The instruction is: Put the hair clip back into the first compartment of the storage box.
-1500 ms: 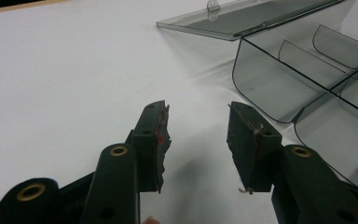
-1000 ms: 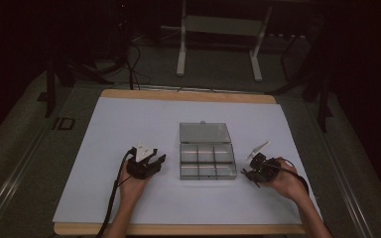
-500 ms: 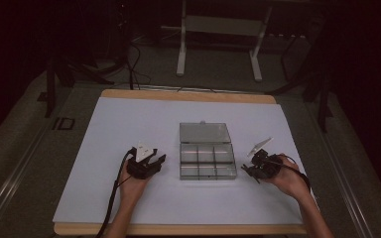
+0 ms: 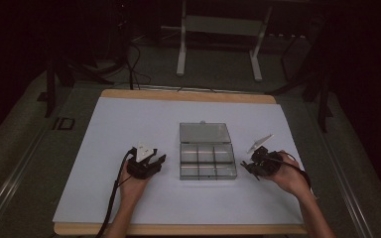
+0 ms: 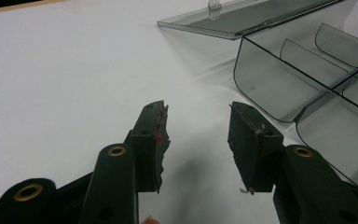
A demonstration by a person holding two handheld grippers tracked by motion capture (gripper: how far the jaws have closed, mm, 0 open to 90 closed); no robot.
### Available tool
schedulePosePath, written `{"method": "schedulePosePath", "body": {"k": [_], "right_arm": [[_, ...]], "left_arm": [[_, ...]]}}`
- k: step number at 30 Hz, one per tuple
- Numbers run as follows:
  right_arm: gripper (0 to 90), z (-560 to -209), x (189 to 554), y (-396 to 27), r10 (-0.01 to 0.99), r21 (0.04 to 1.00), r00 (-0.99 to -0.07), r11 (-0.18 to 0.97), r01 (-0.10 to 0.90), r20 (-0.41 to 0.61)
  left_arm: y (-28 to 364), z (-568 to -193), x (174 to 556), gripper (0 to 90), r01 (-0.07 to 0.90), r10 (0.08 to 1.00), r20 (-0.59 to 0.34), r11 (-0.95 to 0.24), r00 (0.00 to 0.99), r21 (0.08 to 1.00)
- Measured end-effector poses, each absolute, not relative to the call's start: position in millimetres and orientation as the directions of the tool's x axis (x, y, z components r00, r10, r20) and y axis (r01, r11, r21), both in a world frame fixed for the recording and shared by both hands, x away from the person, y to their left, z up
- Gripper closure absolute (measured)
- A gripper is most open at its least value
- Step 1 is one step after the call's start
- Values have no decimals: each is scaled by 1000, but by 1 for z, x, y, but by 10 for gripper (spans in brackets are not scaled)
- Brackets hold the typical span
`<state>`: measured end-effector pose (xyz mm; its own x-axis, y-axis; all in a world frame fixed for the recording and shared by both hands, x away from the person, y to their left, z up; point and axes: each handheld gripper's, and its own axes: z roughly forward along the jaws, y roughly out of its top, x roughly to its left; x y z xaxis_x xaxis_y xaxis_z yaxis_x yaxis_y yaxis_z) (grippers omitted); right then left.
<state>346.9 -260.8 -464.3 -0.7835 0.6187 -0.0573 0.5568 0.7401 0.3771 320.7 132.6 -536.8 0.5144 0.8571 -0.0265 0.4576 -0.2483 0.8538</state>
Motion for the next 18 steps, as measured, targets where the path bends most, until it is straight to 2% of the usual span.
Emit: {"method": "schedulePosePath", "body": {"k": [18], "right_arm": [[840,-453,350,-253,607,393,-792,745,539,-65]], "left_arm": [[132,-537,321,560,460,858,-22,-253,513,851]]}}
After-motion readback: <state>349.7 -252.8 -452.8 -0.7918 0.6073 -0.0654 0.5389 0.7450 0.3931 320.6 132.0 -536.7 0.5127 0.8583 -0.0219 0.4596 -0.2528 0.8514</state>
